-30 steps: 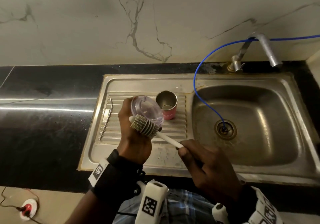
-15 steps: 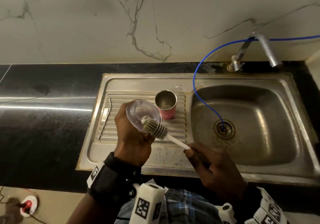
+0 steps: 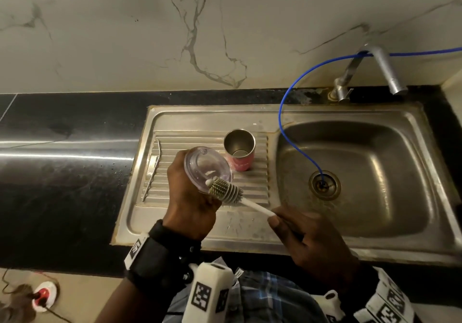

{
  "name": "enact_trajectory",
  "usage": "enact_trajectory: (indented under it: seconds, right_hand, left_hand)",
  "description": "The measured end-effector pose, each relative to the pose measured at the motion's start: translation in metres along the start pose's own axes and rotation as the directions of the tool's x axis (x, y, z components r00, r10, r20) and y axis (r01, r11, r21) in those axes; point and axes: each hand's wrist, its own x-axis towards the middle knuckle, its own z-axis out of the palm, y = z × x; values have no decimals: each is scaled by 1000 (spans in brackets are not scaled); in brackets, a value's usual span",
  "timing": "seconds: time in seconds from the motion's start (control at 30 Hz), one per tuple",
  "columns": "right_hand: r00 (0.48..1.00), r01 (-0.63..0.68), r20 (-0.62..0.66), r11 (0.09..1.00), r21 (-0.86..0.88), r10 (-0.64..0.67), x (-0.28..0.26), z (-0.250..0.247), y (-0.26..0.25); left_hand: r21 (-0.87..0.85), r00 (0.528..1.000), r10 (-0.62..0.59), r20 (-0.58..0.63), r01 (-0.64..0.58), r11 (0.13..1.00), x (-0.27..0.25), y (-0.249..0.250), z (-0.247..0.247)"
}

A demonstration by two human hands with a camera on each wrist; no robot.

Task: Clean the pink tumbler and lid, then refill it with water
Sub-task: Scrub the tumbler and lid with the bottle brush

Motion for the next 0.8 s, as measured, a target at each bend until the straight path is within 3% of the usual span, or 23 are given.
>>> enact_trajectory:
  seconds: [0.1, 0.17, 0.23, 0.3, 0.4, 0.53, 0.67, 0.8]
  right_hand:
    - [999, -50, -7, 998, -48, 49, -3, -5, 6]
    - [990, -140, -31, 988, -68, 138, -6, -11, 14]
    - [971, -231, -62, 972, -35, 229, -11, -17, 21]
    - [953, -286, -99, 958, 10, 285, -15, -21, 27]
    - [931, -340, -120, 939, 52, 344, -19, -22, 36]
    - [906, -403, -115, 913, 63, 408, -29, -20, 40]
    - [873, -467, -144, 884, 27, 466, -37, -14, 46]
    - [828, -544, -191, 838, -46, 528, -40, -14, 58]
  left_hand:
    - [-2, 1000, 20, 17, -20, 1000, 5, 1, -3]
    - [96, 988, 149, -31, -146, 985, 14, 0, -6]
    - [328, 948, 315, -50, -282, 901, 29, -8, -13]
    - [592, 906, 423, 21, -352, 725, 48, -22, -25]
    - [877, 883, 449, 135, -317, 361, 79, -48, -48]
    - [944, 867, 384, 319, -327, -46, 103, -76, -58]
    - [900, 871, 279, 404, -325, -290, 114, -91, -56]
    - [870, 898, 256, 359, -222, -440, 113, -95, -45]
